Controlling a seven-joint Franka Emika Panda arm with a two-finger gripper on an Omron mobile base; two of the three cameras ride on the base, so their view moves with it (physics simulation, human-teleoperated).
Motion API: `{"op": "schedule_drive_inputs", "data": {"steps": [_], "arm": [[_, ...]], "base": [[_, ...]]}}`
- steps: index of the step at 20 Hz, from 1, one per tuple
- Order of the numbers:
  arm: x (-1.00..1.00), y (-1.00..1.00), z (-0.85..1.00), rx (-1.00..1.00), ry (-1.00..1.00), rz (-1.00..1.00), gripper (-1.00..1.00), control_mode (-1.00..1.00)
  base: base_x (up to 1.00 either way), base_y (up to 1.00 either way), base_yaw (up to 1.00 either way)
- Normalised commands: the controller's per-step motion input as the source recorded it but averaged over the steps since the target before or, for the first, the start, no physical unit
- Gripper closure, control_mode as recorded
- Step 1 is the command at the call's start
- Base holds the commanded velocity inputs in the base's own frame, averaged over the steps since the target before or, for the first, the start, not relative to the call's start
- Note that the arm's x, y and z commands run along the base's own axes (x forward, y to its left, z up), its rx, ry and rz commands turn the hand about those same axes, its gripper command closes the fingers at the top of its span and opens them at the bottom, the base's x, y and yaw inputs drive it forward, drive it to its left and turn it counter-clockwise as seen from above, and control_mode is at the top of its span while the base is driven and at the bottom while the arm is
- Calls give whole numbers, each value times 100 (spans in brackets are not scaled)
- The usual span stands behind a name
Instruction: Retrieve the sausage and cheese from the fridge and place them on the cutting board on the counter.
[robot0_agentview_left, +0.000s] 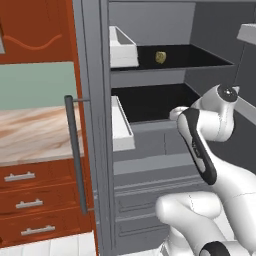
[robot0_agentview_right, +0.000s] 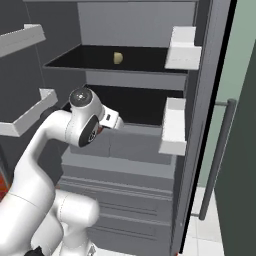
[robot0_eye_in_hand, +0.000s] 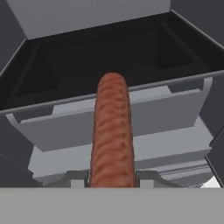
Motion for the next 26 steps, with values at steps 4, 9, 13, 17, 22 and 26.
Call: {"op": "schedule_drive_inputs", "data": {"steps": [4, 9, 13, 17, 22, 26], "arm": [[0, 0, 0, 0, 0, 0, 100, 100], [0, 0, 0, 0, 0, 0, 100, 100], [0, 0, 0, 0, 0, 0, 100, 100], [0, 0, 0, 0, 0, 0, 100, 100], [0, 0, 0, 0, 0, 0, 100, 100], [0, 0, 0, 0, 0, 0, 100, 100]], "base": [[-63, 0, 2], [-44, 0, 2], [-40, 0, 32], [-46, 0, 65], [-50, 0, 68], [-44, 0, 76]]}}
